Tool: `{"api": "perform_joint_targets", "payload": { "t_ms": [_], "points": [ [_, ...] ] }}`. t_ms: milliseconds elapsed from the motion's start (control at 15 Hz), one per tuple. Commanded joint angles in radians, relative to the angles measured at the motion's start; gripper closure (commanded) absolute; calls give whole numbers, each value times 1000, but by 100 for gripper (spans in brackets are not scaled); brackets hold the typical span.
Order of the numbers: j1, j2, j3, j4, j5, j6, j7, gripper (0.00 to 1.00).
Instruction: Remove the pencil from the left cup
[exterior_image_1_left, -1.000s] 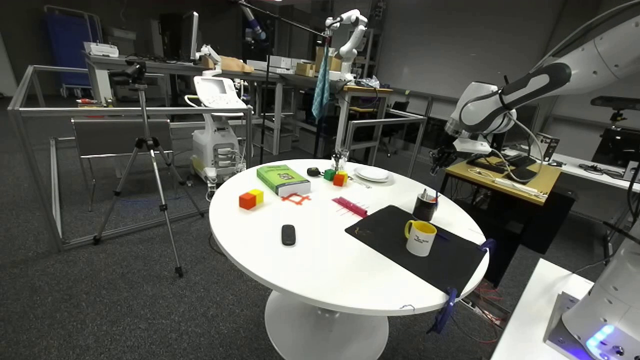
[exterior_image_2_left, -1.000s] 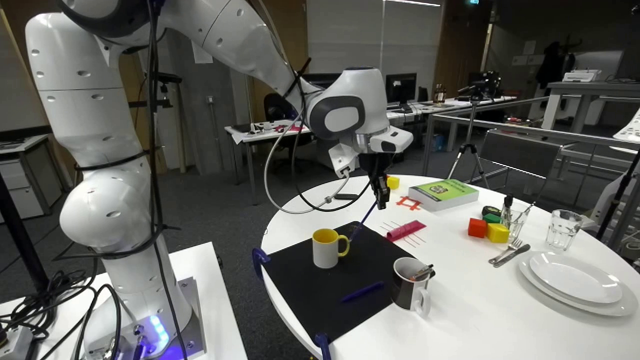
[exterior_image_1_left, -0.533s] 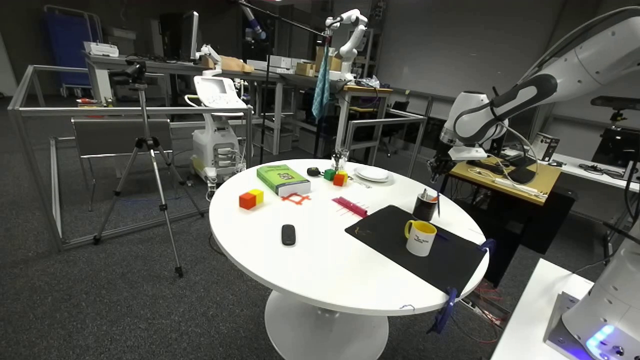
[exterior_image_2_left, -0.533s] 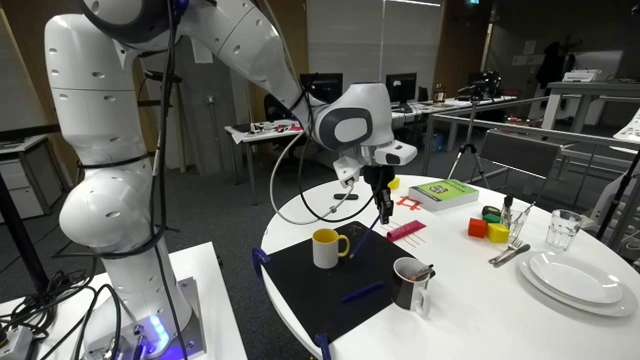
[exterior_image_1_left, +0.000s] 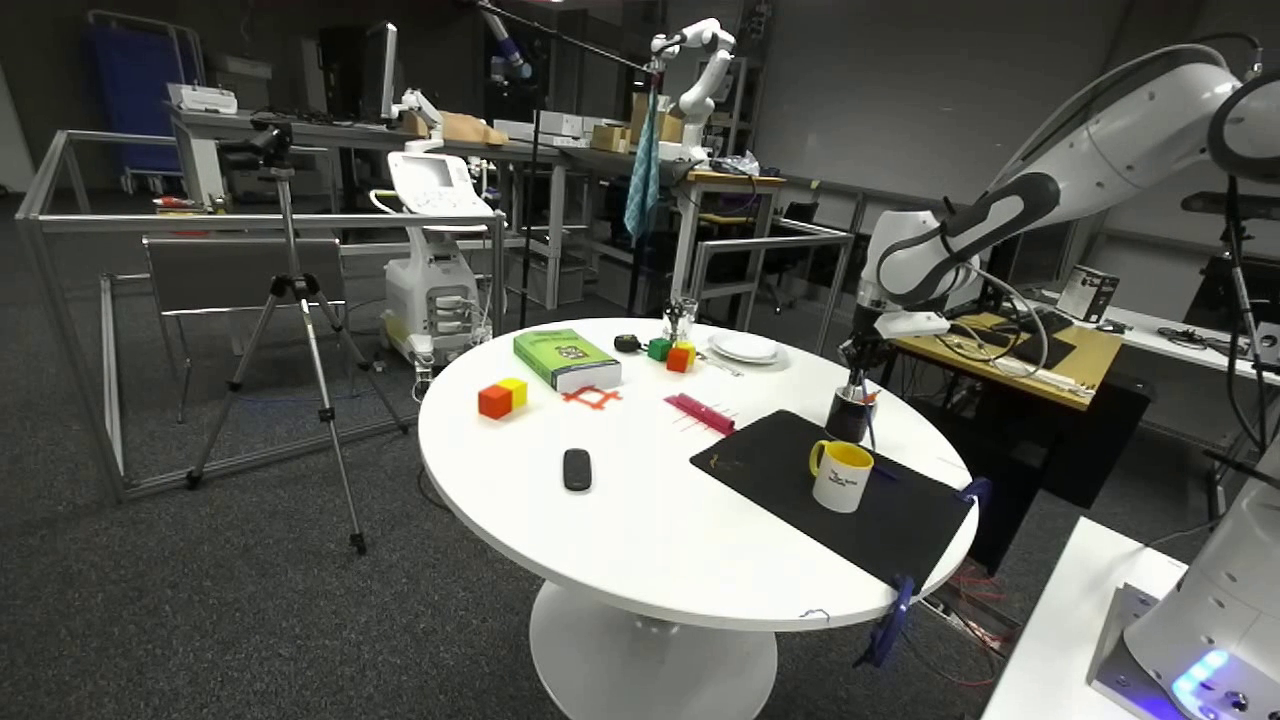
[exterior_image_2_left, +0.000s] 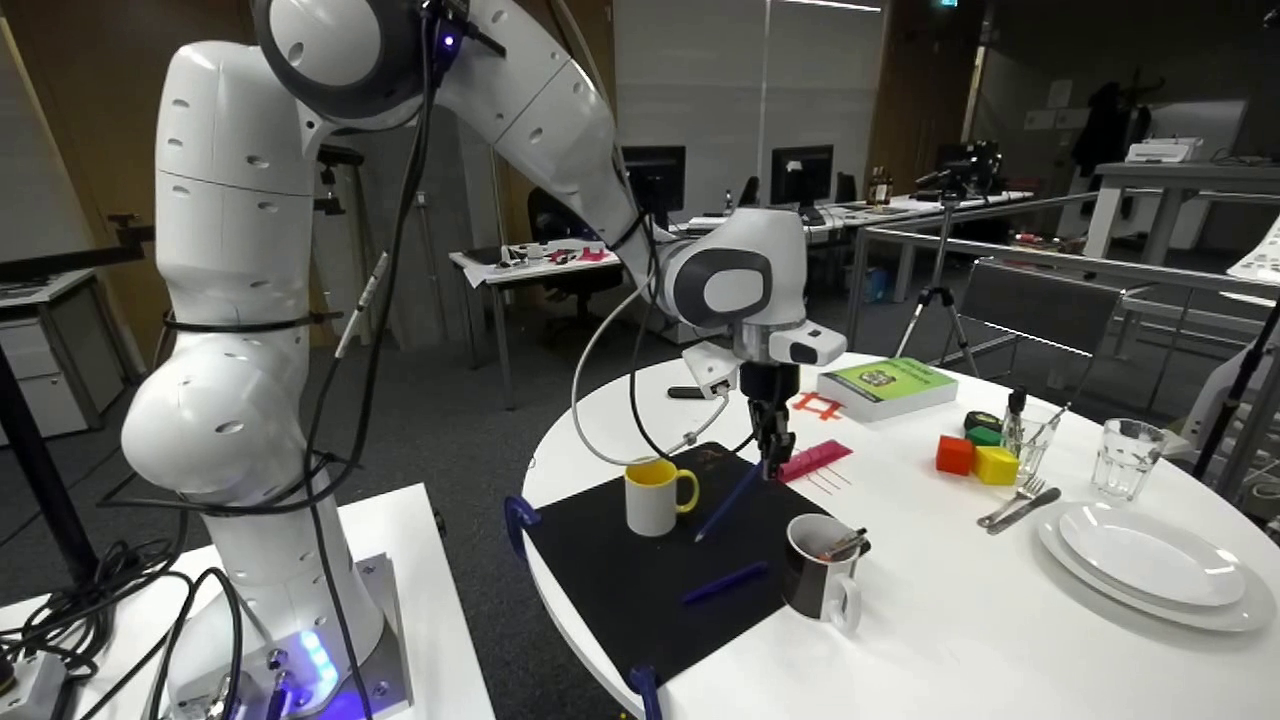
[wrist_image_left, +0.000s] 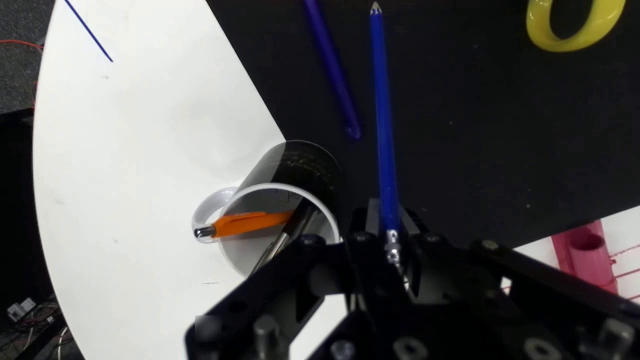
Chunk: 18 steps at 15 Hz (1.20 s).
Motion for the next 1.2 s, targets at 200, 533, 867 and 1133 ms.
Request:
{"api": "perform_joint_targets", "payload": {
  "t_ms": [200, 533, 867, 1133],
  "points": [
    [20, 128, -6, 157, -6, -144, -4, 98],
    [26, 218, 2, 241, 4, -209, -19, 98],
    [25, 285, 12, 308, 9, -270, -37, 98],
    [19, 325, 19, 366, 11, -360, -69, 98]
  ]
}}
